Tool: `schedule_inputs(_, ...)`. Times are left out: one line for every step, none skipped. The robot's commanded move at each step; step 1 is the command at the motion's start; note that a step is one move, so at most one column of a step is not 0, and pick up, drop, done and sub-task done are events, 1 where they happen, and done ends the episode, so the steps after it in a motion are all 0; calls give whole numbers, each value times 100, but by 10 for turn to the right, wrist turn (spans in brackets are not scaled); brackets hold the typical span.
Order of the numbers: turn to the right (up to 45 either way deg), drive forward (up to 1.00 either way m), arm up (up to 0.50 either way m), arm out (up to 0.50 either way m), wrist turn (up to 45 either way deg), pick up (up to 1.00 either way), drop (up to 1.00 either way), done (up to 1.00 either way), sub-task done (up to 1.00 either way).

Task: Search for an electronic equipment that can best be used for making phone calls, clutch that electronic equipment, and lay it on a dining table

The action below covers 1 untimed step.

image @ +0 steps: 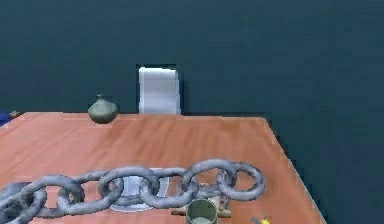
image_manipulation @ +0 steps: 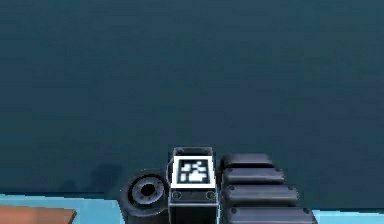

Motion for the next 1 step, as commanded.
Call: schedule_inputs(-90, 0, 0, 0, 0, 0, 0, 0, 0)
